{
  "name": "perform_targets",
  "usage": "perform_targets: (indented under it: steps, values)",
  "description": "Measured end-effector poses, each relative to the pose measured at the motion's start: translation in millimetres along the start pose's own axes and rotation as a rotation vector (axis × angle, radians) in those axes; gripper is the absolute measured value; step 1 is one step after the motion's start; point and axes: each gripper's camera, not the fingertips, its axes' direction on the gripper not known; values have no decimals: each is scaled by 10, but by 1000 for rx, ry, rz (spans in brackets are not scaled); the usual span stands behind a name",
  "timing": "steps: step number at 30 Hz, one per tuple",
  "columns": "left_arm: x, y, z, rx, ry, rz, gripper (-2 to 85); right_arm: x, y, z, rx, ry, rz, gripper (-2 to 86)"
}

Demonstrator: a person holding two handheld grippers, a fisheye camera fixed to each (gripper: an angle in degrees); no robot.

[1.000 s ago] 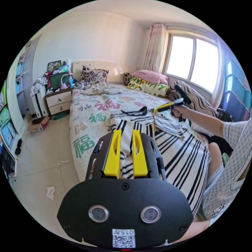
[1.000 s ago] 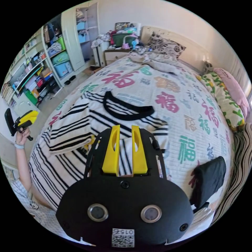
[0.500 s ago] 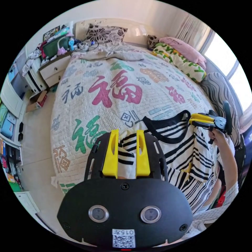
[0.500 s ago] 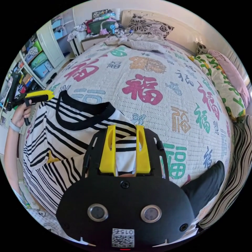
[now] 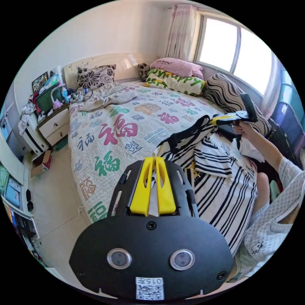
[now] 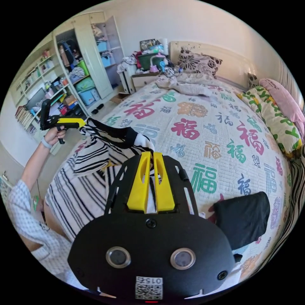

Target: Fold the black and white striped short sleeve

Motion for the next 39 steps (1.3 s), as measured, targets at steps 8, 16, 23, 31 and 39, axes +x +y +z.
perform_targets:
  steps: [8,16,23,31,39]
  values:
    - [1771,1829,-1426,-5,41,196,3,-1149,1917,-1134,-45,-210,-187,-5]
    - [2634,3037,-1259,-163,26,59,3,-1930,3438,-871,-291,-40,-267,-7]
    - [2941,3140,-1517,-183,-63,114,3,-2042,3868,-1143,-264,-6,-273,-5]
    - [2797,3321,-1846,-192,-110,-67,-3,-1842,4280,-1257,-317,48,-112,-3]
    - [2491,2991,-1517,-118,107,-180,-5,-1533,4182,-937,-243,-261,-18,-8]
